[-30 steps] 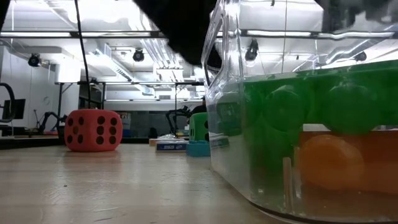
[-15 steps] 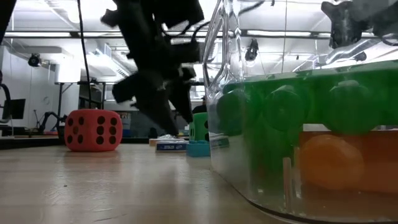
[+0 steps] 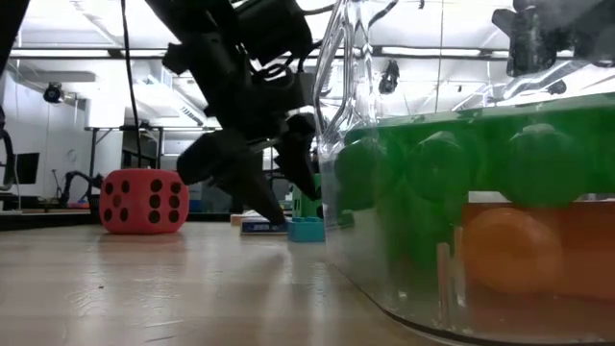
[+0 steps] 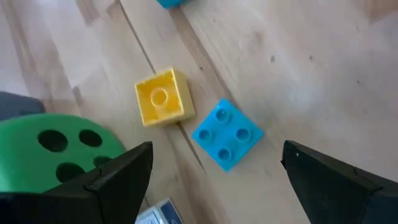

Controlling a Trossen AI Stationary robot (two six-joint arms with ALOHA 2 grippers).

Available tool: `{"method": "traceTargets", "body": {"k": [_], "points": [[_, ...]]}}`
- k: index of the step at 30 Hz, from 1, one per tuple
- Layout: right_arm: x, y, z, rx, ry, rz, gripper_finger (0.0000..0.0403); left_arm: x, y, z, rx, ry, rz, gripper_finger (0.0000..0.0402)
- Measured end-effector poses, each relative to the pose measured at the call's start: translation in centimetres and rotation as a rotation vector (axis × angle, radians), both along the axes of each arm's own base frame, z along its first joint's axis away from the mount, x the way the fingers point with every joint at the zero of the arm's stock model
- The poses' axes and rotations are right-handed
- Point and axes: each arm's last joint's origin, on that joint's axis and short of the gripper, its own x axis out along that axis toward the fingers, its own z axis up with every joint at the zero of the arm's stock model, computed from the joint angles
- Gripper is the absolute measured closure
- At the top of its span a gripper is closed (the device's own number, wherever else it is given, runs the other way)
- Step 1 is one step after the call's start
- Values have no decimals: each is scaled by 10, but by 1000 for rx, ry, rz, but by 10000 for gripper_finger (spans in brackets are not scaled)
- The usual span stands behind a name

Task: Pick & Place Toys
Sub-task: Put the blue game piece into the bottom transparent bin

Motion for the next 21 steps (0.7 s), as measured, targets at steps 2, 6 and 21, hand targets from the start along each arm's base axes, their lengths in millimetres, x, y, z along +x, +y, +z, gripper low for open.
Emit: {"method": "traceTargets", "body": {"k": [2, 6, 21], "points": [[1, 0, 1, -1, 1, 0, 236, 1, 3, -3, -13, 9, -2, 44], [1, 1, 1, -3, 5, 0, 236, 3, 8, -15, -47, 44, -11, 44], [3, 2, 0, -9, 17, -2, 236, 1, 6, -22, -133, 93, -46, 82]]}}
